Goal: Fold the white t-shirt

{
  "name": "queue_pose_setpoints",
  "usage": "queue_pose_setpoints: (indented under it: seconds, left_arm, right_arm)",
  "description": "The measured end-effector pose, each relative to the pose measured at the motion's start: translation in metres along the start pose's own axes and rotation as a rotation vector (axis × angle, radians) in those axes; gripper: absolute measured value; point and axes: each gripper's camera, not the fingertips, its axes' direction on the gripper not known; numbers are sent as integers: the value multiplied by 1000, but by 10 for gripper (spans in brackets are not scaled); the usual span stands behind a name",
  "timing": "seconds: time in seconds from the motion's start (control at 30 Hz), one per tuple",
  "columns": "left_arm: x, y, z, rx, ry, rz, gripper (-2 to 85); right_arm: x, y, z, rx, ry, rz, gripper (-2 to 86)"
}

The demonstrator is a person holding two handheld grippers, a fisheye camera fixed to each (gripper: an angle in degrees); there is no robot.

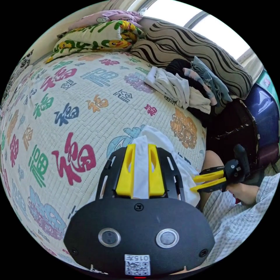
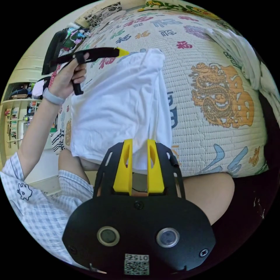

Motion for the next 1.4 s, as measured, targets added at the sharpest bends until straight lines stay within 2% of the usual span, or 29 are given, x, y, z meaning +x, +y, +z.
queue_pose_setpoints:
  seconds: [0.1, 0.3, 0.43, 0.53, 0.6, 0.73, 0.8, 0.83, 0.9, 1.0, 1.1, 1.23, 1.3, 1.4]
  left_arm:
    - [4, -13, 26, -105, -55, -9, 24]
    - [4, -3, 32, -120, -134, -25, 9]
    - [0, 15, 17, -82, -106, -52, 27]
    - [-13, 57, -41, 146, -65, -156, 66]
    - [-23, 117, -108, 335, -74, -255, 84]
    - [-37, 246, -181, 478, -98, -454, 88]
    - [-44, 341, -196, 438, -98, -681, 97]
    - [-43, 363, -196, 435, -86, -732, 98]
    - [-37, 435, -187, 424, 28, -868, 97]
    - [-28, 474, -162, 313, 100, -903, 95]
    - [-22, 486, -143, 287, 146, -865, 95]
    - [-26, 492, -126, 238, 142, -838, 94]
    - [-32, 500, -117, 205, 192, -838, 82]
    - [-35, 517, -115, 170, 153, -870, 41]
  right_arm:
    - [-2, 1, 17, 8, -26, -21, -1]
    - [-4, 5, 52, 43, -117, 19, 3]
    - [-14, -1, 72, 47, -149, 53, 39]
    - [-22, 5, 76, 96, -129, 88, 64]
    - [-34, 9, 78, 137, -91, 73, 72]
    - [-73, -3, 91, 147, -112, -19, 79]
    - [-120, -22, 108, 147, -147, -115, 79]
    - [-134, -29, 114, 146, -149, -145, 79]
    - [-201, -62, 147, 94, -143, -295, 80]
    - [-290, -111, 193, 50, -89, -475, 82]
    - [-376, -164, 245, -2, -23, -601, 83]
    - [-462, -223, 314, -87, 89, -662, 77]
    - [-510, -252, 362, -139, 216, -694, 80]
    - [-558, -277, 424, -211, 396, -752, 82]
